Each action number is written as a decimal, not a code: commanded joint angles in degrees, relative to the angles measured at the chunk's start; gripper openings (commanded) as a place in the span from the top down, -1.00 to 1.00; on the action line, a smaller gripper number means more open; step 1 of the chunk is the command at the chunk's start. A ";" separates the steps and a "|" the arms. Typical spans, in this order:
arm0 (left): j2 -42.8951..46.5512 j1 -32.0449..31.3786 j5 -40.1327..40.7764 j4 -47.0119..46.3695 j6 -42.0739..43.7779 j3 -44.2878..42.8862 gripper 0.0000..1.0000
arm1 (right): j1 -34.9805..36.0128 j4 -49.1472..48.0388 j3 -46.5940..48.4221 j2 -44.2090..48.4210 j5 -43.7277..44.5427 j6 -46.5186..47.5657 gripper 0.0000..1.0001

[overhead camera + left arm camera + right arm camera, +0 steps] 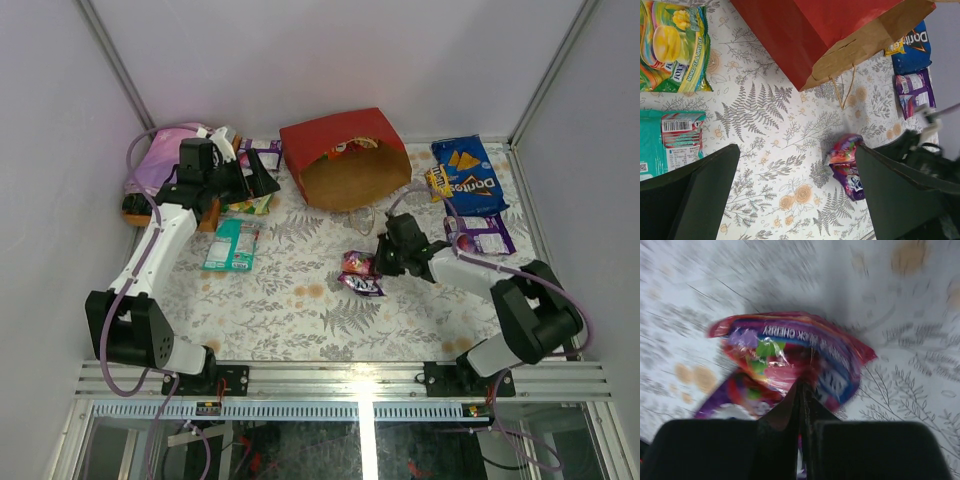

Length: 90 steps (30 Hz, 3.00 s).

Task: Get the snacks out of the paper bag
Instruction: Place the snack at the center of the board, then adjust the snack at the center of the board.

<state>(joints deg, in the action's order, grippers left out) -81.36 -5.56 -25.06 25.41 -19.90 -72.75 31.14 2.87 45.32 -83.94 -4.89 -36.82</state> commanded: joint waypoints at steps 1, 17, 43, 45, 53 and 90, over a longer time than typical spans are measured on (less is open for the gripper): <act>-0.79 0.46 -0.13 -1.72 -0.21 -0.34 -0.99 | 0.22 -3.12 -5.40 -5.73 -3.39 0.77 1.00; 3.50 -14.64 13.58 0.28 0.40 3.14 -0.99 | 0.33 1.94 4.87 5.50 -4.79 9.60 -0.20; -13.86 -29.60 13.59 -24.02 -4.05 14.77 -0.73 | -10.08 -3.01 -22.18 18.26 -26.21 -2.64 -0.09; -15.34 -29.60 13.43 -25.01 -3.72 14.47 -0.71 | -10.62 -5.23 -23.44 16.77 -27.79 -3.50 -0.05; -19.64 -29.59 13.35 -26.71 -2.86 12.58 -0.62 | -11.81 -8.76 -23.70 12.24 -30.48 -4.01 0.24; -20.34 -27.86 11.34 -20.68 -2.89 9.93 1.00 | -15.00 -7.60 -25.02 10.98 -29.38 -1.75 1.00</act>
<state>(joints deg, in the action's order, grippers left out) -107.02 -34.94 -17.74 2.22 -23.38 -64.45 18.48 -7.11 21.21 -74.59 -34.57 -40.36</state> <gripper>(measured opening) 0.008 0.011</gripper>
